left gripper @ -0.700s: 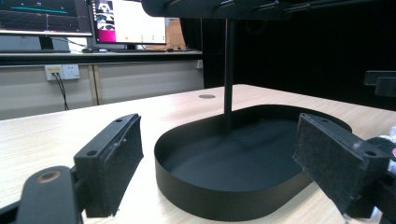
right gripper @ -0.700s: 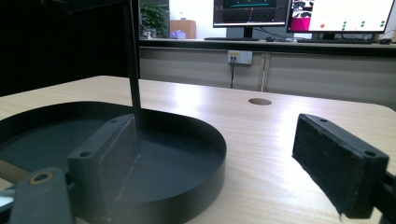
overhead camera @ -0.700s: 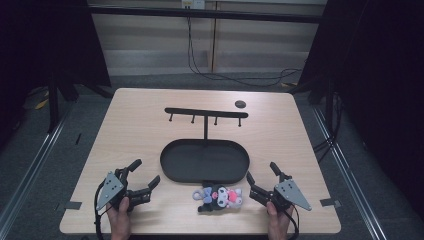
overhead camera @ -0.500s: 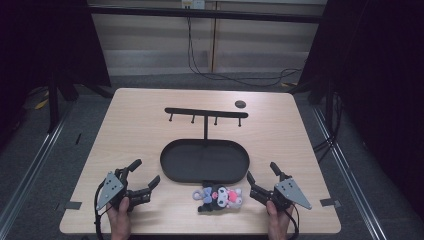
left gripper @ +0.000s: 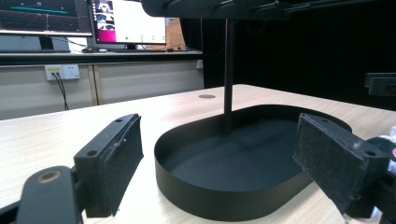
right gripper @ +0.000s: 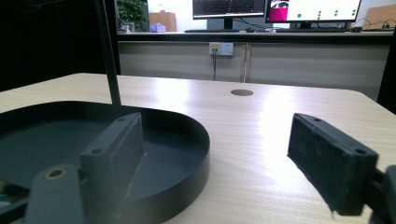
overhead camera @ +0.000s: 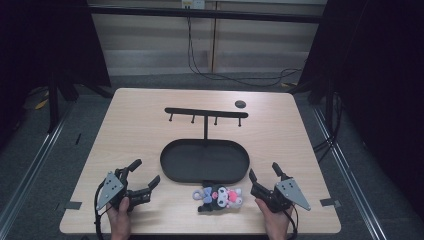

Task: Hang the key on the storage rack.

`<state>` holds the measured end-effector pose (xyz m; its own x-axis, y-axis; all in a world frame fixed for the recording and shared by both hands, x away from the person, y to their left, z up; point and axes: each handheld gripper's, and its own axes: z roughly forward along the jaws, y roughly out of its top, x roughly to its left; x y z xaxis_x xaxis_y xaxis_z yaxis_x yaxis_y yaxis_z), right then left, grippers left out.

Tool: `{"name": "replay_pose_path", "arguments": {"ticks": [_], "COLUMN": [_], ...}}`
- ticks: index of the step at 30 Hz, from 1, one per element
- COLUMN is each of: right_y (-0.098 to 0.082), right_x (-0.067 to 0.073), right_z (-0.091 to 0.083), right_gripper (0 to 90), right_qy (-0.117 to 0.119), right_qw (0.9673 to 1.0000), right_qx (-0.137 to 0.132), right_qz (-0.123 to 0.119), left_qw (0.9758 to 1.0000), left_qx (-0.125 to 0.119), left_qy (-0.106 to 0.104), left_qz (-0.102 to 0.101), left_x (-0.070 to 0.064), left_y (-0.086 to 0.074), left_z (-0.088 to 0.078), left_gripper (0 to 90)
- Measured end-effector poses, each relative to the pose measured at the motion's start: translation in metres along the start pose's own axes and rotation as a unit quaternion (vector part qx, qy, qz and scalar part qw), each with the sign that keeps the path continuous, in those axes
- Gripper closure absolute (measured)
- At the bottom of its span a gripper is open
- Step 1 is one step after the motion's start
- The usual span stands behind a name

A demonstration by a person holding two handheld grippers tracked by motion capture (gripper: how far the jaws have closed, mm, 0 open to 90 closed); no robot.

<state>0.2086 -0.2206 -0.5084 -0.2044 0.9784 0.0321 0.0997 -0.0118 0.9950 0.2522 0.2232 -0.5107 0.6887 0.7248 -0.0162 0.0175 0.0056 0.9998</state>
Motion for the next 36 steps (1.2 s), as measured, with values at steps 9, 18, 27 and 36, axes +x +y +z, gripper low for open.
{"name": "replay_pose_path", "arguments": {"ticks": [9,18,27,36], "right_y": [0.007,0.017,0.026,0.040], "right_x": [0.003,0.013,0.026,0.030], "right_z": [-0.001,-0.005,0.001,0.006], "right_gripper": [21.4,30.1,30.8,43.3], "right_qy": [0.031,0.080,0.154,0.209], "right_qw": [0.9988,0.9951,0.9833,0.9696], "right_qx": [0.038,0.058,0.089,0.121], "right_qz": [0.003,-0.002,-0.039,-0.039], "left_qw": [1.0000,1.0000,1.0000,1.0000], "left_qx": [0.000,0.000,0.000,0.000], "left_qy": [0.000,0.001,0.000,-0.001], "left_qz": [0.000,0.001,0.000,0.001], "left_x": [0.000,0.000,0.000,0.000], "left_y": [0.000,0.000,0.000,0.000], "left_z": [0.000,0.000,0.000,0.000], "left_gripper": [15.4,15.4,15.4,15.4]}}
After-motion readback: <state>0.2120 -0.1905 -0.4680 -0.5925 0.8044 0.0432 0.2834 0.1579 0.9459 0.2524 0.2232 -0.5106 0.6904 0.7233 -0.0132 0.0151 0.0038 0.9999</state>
